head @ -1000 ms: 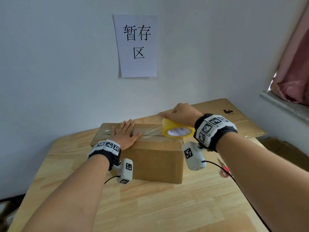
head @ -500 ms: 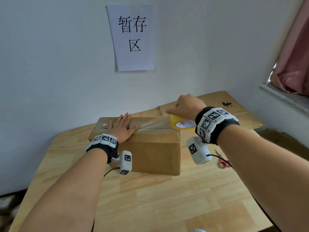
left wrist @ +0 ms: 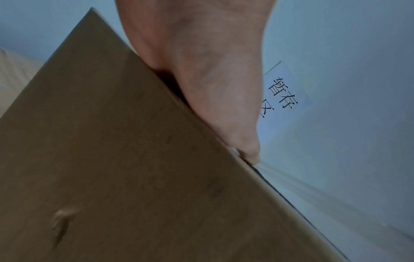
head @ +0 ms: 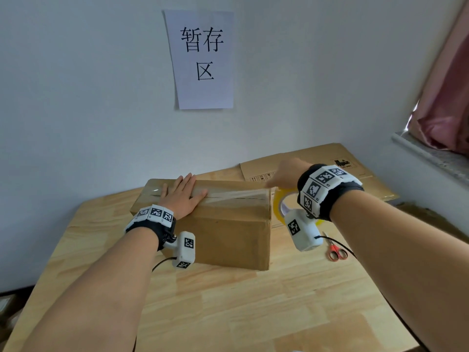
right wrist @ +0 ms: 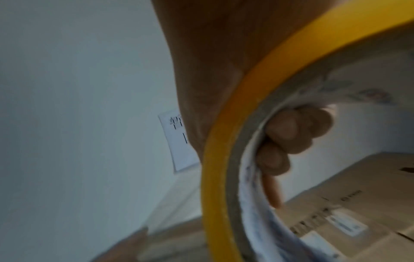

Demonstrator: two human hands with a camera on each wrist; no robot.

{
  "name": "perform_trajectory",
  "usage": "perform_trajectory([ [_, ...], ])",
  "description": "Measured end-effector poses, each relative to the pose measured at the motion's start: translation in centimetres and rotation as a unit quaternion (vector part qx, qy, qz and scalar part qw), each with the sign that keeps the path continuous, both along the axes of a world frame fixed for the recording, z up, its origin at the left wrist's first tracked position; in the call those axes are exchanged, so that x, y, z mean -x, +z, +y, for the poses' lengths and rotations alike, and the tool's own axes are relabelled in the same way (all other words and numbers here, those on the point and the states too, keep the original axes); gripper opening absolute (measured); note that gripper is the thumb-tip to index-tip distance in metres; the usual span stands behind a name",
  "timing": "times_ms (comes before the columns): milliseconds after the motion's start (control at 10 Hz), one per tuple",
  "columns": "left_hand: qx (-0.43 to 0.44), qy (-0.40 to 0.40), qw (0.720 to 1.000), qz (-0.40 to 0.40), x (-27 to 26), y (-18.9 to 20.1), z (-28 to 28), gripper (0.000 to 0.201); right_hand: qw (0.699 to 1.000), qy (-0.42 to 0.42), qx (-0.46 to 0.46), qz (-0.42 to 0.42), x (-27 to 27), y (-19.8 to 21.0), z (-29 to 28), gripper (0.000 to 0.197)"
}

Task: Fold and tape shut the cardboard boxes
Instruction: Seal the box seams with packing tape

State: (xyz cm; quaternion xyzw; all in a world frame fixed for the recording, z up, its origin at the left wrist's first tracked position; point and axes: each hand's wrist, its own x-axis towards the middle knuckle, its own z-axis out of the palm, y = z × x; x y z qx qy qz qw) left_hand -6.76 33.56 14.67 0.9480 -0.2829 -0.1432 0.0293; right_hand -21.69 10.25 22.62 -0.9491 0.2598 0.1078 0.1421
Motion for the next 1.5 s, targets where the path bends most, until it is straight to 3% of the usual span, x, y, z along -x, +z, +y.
perform_trajectory([
  [100,-0.002,-0.003,1.0,0.002,0.0,-0.1,-0.1,0.072,0.999,-0.017,-0.01,-0.039,0.6,-2.0,-0.9,0.058],
  [200,-0.005,-0.001,1.0,0.001,0.0,-0.2,-0.3,0.072,0.994,-0.009,-0.028,-0.108,0.9,-3.2,-1.4,0.065],
  [300,-0.003,0.001,1.0,-0.001,-0.1,-0.2,-0.4,0.071,0.991,0.009,-0.05,-0.125,0.8,-3.6,-2.0,0.067],
  [600,0.001,0.001,1.0,-0.001,-0.1,-0.4,-0.3,0.072,0.989,0.014,-0.132,-0.058,1.4,-5.1,-2.1,0.06],
  [800,-0.001,0.001,1.0,-0.005,-0.3,-0.5,-0.4,0.072,0.977,-0.006,-0.192,-0.094,1.5,-5.9,-2.5,0.055],
  [900,0.001,0.001,1.0,-0.006,-0.3,-0.6,-0.4,0.072,0.97,-0.017,-0.215,-0.112,1.4,-6.3,-2.7,0.068],
  [1300,0.002,0.001,1.0,-0.003,-0.1,-0.5,-0.2,0.072,0.961,-0.029,-0.251,-0.109,1.2,-7.0,-3.2,0.083],
  [1400,0.001,0.002,1.0,-0.006,-0.1,-0.5,-0.1,0.072,0.962,-0.025,-0.245,-0.118,1.0,-7.2,-3.4,0.078],
  [1500,0.001,-0.001,1.0,-0.007,0.0,-0.5,-0.2,0.072,0.965,-0.013,-0.229,-0.124,1.1,-7.2,-3.5,0.057],
])
